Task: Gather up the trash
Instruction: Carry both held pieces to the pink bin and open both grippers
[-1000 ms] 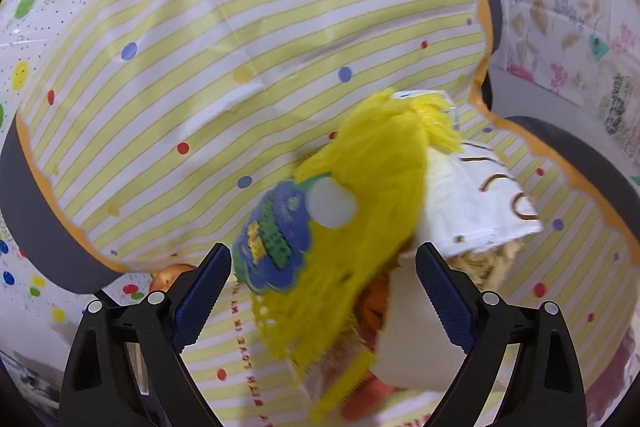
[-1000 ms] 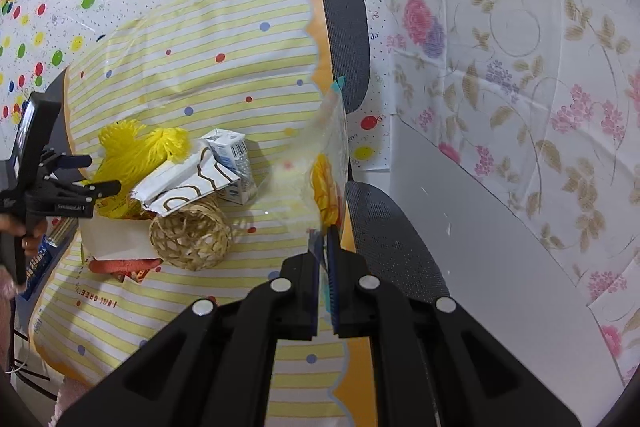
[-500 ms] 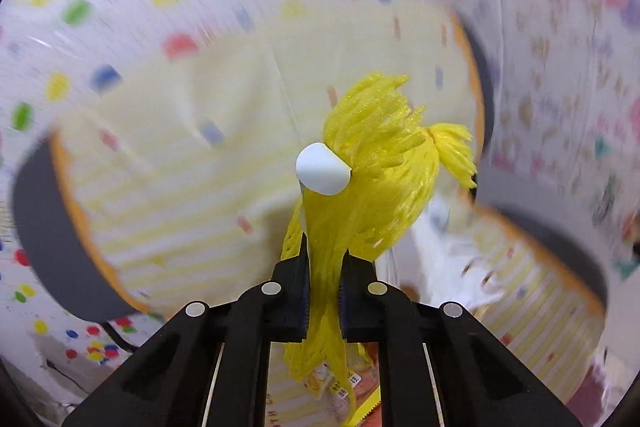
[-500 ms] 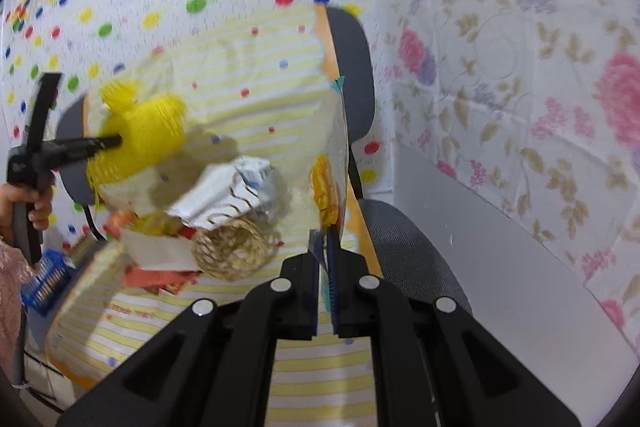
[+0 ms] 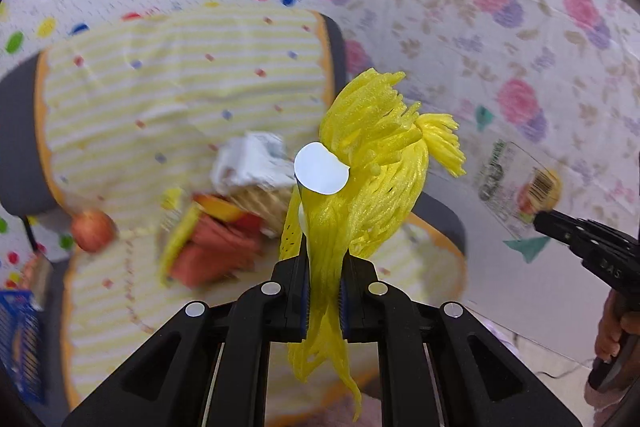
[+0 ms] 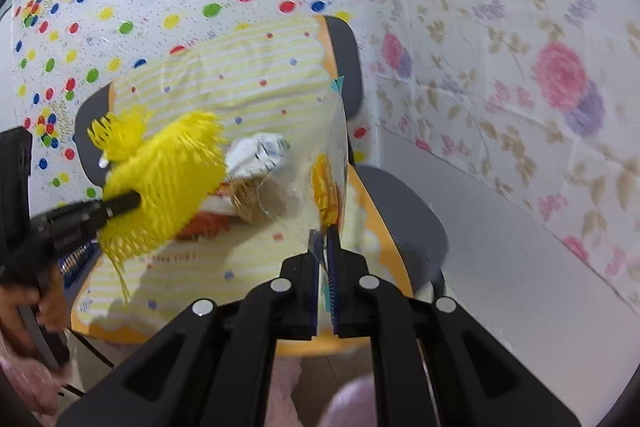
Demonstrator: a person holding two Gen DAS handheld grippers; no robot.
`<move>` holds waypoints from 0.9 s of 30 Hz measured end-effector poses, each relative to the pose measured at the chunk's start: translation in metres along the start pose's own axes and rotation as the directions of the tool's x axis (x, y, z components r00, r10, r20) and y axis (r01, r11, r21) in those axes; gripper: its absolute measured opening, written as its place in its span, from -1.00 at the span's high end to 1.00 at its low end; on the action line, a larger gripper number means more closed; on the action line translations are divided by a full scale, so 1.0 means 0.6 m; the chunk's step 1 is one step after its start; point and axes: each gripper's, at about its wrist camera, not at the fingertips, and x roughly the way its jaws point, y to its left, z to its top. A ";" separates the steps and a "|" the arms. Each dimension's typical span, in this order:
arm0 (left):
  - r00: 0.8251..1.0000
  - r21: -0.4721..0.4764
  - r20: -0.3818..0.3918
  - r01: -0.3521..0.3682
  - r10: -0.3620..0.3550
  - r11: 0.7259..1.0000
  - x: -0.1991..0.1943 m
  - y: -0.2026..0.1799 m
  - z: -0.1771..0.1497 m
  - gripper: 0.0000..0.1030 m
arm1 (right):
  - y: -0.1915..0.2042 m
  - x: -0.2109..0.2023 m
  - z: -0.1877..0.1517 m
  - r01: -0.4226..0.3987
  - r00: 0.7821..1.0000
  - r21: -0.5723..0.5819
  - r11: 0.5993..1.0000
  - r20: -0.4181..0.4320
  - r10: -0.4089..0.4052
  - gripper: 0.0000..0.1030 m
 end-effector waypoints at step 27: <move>0.902 0.084 -0.356 0.292 -0.245 0.953 0.158 -0.244 -0.189 0.62 | -0.131 -0.047 -0.265 0.271 0.909 0.219 0.937 -0.379 -0.174 0.90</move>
